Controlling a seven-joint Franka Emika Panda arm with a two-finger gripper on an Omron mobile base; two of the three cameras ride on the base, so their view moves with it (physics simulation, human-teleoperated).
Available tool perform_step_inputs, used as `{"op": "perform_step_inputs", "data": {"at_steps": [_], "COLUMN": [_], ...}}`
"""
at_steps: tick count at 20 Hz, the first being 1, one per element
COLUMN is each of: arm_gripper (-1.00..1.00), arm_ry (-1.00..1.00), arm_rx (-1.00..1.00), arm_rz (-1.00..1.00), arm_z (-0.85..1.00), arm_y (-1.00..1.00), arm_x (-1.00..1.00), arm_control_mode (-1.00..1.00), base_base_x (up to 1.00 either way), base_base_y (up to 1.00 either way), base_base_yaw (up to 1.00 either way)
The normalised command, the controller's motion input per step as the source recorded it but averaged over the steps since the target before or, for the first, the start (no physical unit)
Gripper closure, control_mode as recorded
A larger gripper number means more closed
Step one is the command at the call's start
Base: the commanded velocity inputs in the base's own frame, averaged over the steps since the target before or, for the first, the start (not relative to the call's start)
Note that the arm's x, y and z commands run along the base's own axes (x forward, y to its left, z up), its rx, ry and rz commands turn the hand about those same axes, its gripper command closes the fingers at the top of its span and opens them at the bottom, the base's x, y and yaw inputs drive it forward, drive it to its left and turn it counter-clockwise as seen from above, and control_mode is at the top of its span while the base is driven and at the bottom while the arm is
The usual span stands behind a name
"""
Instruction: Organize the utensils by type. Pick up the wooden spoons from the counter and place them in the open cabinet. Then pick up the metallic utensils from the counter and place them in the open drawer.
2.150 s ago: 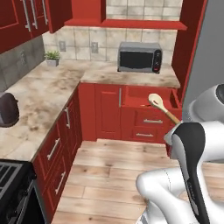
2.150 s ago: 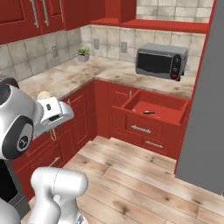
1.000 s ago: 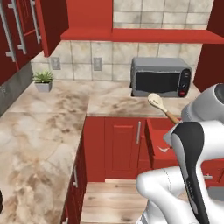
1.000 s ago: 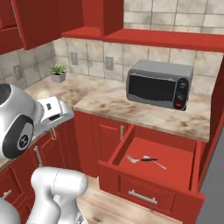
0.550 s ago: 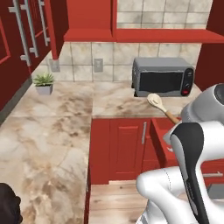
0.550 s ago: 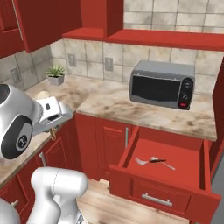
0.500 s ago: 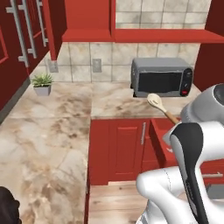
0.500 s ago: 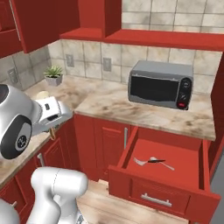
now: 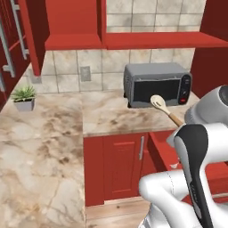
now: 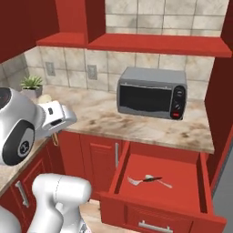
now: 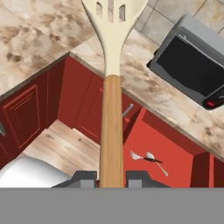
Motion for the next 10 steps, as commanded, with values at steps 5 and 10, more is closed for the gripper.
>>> {"op": "perform_step_inputs", "data": {"at_steps": [5, 10], "arm_gripper": [1.0, 1.0], "arm_ry": [0.0, 0.0], "arm_rx": [0.0, 0.0], "arm_rz": [0.0, 0.0], "arm_z": [0.0, 0.0], "arm_y": [0.0, 0.0], "arm_x": [0.0, 0.0], "arm_control_mode": [1.0, 1.0], "base_base_x": [0.37, 0.27], "base_base_y": [0.43, 0.55], "base_base_yaw": [-0.2, -0.19]}}
